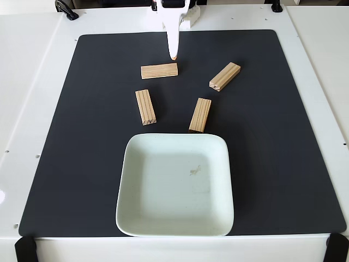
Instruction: Pick up the wooden block and place them on the plate.
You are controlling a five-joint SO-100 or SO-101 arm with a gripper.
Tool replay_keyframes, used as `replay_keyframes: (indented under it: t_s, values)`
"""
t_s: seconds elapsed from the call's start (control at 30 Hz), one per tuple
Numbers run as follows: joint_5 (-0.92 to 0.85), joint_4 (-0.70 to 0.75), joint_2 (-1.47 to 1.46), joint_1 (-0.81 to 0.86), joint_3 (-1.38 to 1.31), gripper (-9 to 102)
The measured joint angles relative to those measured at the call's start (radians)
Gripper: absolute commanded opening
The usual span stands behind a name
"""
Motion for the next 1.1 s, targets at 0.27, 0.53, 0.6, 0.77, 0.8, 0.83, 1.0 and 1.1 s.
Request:
replay_keyframes:
  t_s: [0.27,0.53,0.6,0.77,0.8,0.83,1.0,1.1]
  values:
    - [0.0,0.0,0.0,0.0,0.0,-1]
    - [0.0,0.0,0.0,0.0,0.0,-1]
    - [0.0,0.0,0.0,0.0,0.0,-1]
    - [0.0,0.002,0.0,0.011,0.0,-1]
    - [0.0,0.002,0.0,0.0,0.0,-1]
    - [0.0,0.002,0.0,-0.014,-0.003,-1]
    - [0.0,0.11,0.0,-0.02,-0.055,-1]
    - [0.0,0.272,0.0,-0.02,-0.146,-1]
